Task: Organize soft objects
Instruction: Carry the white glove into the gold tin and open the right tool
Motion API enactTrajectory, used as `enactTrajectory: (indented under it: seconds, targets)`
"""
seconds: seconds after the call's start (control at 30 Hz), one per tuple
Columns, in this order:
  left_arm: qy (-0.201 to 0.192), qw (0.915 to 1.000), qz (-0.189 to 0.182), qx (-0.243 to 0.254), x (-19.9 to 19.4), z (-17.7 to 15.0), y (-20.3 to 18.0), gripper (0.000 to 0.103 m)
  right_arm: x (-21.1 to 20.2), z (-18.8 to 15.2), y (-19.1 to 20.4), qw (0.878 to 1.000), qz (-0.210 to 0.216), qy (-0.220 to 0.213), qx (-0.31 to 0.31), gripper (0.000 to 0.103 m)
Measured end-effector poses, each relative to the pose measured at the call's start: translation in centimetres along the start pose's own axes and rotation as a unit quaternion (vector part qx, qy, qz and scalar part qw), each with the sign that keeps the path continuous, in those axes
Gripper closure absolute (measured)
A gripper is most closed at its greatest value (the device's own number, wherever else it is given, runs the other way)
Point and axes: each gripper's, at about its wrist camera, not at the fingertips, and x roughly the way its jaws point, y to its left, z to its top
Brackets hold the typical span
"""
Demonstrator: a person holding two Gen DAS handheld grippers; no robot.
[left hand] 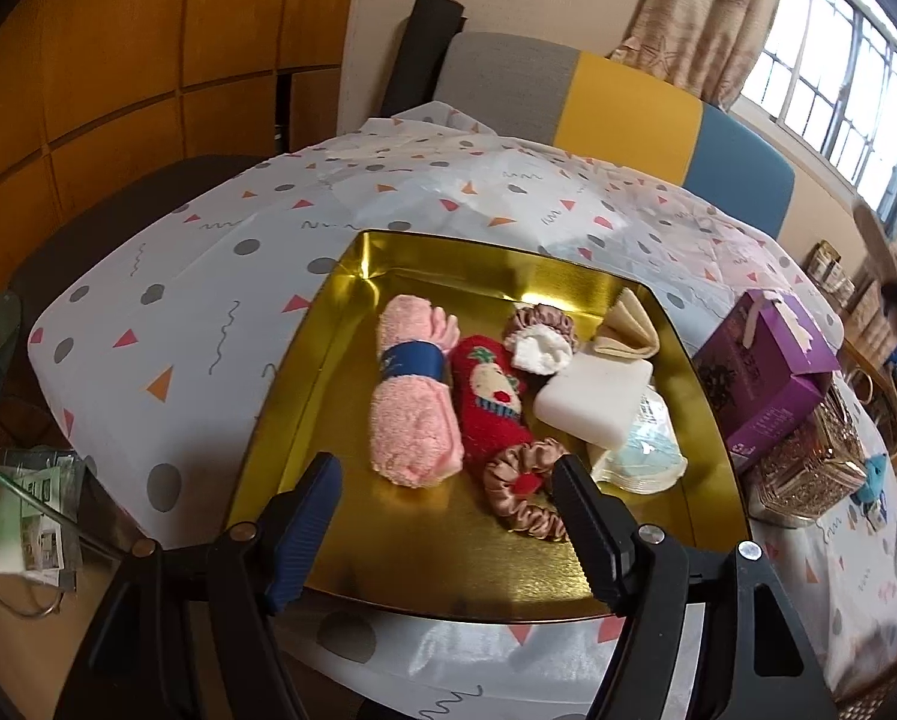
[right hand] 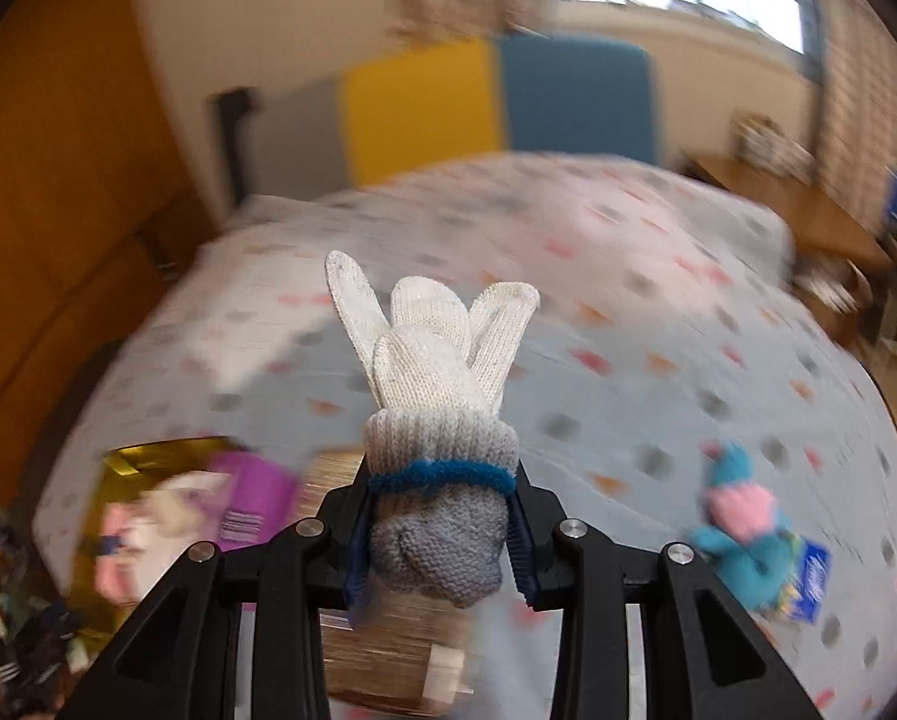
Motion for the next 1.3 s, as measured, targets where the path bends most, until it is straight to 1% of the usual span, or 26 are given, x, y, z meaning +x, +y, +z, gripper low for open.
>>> enactTrajectory:
  seconds: [0.07,0.1,0.13,0.2,0.27,0.37,0.43,0.5,0.6,0.7,0.8,0.87,0.97,1.17,1.3]
  targets:
    - [-0.002,1.0,0.004,-0.005,0.0,0.2,0.4,0.03,-0.2,0.0,3.7,0.999,0.037,-0.004,-0.04,0.067]
    - [-0.003,0.9999,0.007,-0.009,0.0,0.2,0.7,0.03,-0.2,-0.4,6.2,0.996,0.062,-0.002,-0.066,0.067]
    - [-0.003,0.9999,0.008,-0.012,-0.1,0.3,1.0,0.03,-0.2,-1.0,7.8,0.994,0.076,0.002,-0.083,0.067]
    - [-0.004,0.9997,0.014,-0.018,0.0,0.4,1.6,0.03,0.5,-2.3,11.5,0.986,0.109,0.02,-0.122,0.067]
    - [-0.004,0.9995,0.017,-0.025,0.0,0.4,2.1,0.03,1.4,-4.6,15.2,0.976,0.139,0.046,-0.158,0.067]
    - [-0.004,0.9993,0.02,-0.031,0.0,0.5,2.6,0.03,3.4,-7.8,19.3,0.961,0.16,0.082,-0.208,0.067]
    - [-0.004,0.9992,0.021,-0.033,0.0,0.4,2.9,0.03,4.5,-9.6,20.8,0.955,0.164,0.105,-0.225,0.067]
    - [-0.004,0.9992,0.021,-0.034,0.1,0.4,2.9,0.03,5.8,-11.1,21.8,0.949,0.161,0.127,-0.238,0.067]
    - [0.001,0.9993,0.018,-0.032,0.3,0.2,2.8,0.03,7.7,-13.0,21.9,0.944,0.147,0.158,-0.249,0.064]
    - [0.004,0.9995,0.016,-0.027,0.5,0.1,2.6,0.03,9.1,-14.2,22.1,0.943,0.146,0.174,-0.242,0.062]
    - [0.004,0.9996,0.013,-0.025,0.5,0.2,2.3,0.029,9.3,-14.8,22.1,0.94,0.151,0.186,-0.243,0.057]
    - [0.004,0.9996,0.013,-0.023,0.5,0.2,2.2,0.029,9.1,-15.0,22.0,0.938,0.152,0.186,-0.248,0.054]
    - [0.001,0.9998,0.012,-0.016,0.2,0.2,1.8,0.029,8.8,-14.9,22.0,0.939,0.153,0.182,-0.248,0.052]
    - [-0.008,0.9999,0.011,-0.001,-0.5,0.4,1.0,0.029,7.7,-14.1,21.0,0.949,0.166,0.16,-0.217,0.052]
    - [-0.009,0.9998,0.009,0.012,-0.8,0.4,0.2,0.029,6.3,-13.4,20.5,0.954,0.165,0.138,-0.209,0.052]
